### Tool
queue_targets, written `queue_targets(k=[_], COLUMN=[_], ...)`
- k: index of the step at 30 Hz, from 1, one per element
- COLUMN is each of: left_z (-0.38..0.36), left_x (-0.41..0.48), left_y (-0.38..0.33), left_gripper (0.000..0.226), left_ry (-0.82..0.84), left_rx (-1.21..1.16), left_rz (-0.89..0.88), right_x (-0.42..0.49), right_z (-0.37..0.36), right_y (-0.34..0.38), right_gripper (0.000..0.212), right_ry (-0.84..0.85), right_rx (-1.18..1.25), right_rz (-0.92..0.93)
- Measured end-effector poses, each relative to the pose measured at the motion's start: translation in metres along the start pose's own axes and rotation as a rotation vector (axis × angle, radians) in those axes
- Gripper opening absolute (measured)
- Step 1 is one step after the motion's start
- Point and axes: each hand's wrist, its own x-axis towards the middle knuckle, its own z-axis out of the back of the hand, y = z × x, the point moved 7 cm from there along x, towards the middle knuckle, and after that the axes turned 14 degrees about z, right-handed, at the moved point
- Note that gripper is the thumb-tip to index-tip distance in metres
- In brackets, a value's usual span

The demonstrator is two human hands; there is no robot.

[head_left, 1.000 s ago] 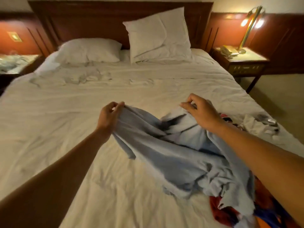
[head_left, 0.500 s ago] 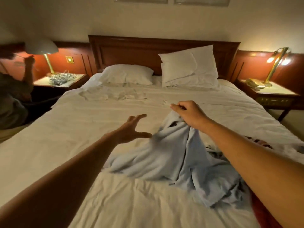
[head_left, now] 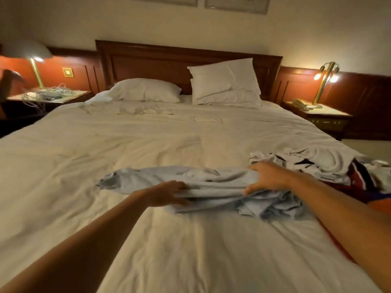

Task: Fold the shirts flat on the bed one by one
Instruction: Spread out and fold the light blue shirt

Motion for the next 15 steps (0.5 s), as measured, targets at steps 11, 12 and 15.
queue_targets(k=[11, 12, 15], left_z=[0.014, 0.027, 0.085], left_x=[-0.033, -0.035, -0.046], left_y=[0.027, 0.027, 0.021], left_gripper=[0.02, 0.018, 0.014], left_ry=[-0.448, -0.499, -0.685], left_rx=[-0.087, -0.165, -0.33], left_rz=[-0.019, -0.002, -0.006], right_x=[-0.006, -0.004, 0.002], right_z=[0.002, 0.006, 0.02], right_y=[0.006, 0.002, -0.004], right_gripper=[0.042, 0.034, 0.016], right_ry=[-0.335, -0.37, -0.476], right_rx=[0.299, 0.335, 0.444], right_rz=[-0.031, -0.028, -0.015])
